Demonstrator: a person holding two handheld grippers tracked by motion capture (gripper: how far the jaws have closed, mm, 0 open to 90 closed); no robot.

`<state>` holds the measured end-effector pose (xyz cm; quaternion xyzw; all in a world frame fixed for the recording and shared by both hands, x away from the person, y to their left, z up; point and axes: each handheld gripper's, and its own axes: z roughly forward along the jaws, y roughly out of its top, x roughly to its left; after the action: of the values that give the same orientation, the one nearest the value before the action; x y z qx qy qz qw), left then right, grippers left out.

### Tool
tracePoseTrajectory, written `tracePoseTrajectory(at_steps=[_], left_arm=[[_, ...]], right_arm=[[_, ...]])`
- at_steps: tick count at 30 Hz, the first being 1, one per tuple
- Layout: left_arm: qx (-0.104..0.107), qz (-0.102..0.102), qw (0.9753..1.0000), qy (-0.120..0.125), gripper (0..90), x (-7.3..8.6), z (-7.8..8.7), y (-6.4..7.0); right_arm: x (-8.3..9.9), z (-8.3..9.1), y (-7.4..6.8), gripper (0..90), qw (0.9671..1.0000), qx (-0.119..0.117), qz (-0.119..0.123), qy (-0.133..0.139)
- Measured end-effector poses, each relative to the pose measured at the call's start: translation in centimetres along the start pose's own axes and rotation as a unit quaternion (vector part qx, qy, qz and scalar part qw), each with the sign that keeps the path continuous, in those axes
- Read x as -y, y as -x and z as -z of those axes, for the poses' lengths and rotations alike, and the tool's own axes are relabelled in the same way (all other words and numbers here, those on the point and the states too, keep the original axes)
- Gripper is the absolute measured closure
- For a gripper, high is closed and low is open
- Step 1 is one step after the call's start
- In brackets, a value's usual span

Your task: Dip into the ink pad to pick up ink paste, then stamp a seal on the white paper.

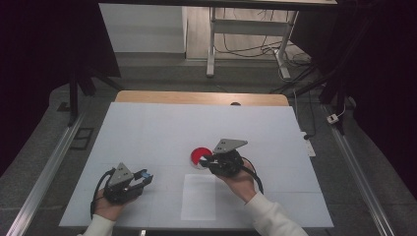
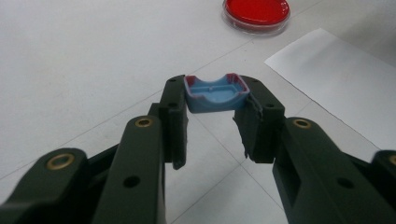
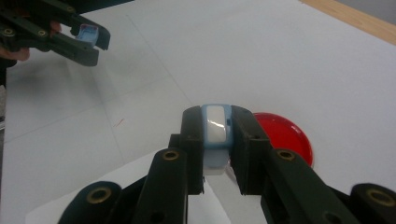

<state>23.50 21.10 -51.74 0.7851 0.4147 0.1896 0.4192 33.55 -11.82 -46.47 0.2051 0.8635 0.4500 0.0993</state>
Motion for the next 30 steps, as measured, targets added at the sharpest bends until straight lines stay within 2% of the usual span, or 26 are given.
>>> tracePoseTrajectory(at_steps=[9, 19, 30], left_arm=[[0.000, 0.001, 1.0000, 0.001, 64.2, 0.0, 0.0, 0.0], [-0.002, 0.002, 1.0000, 0.002, 64.2, 0.0, 0.0, -0.1], [-0.002, 0.002, 1.0000, 0.003, 64.2, 0.0, 0.0, -0.1]], right_arm=[[0.7, 0.5, -0.9, 75.4, 0.9999, -0.014, 0.004, -0.008], [1.6, 1.1, -1.7, 75.3, 0.9989, -0.045, -0.004, -0.012], [2.7, 1.9, -2.5, 75.3, 0.9983, -0.054, 0.001, -0.021]])
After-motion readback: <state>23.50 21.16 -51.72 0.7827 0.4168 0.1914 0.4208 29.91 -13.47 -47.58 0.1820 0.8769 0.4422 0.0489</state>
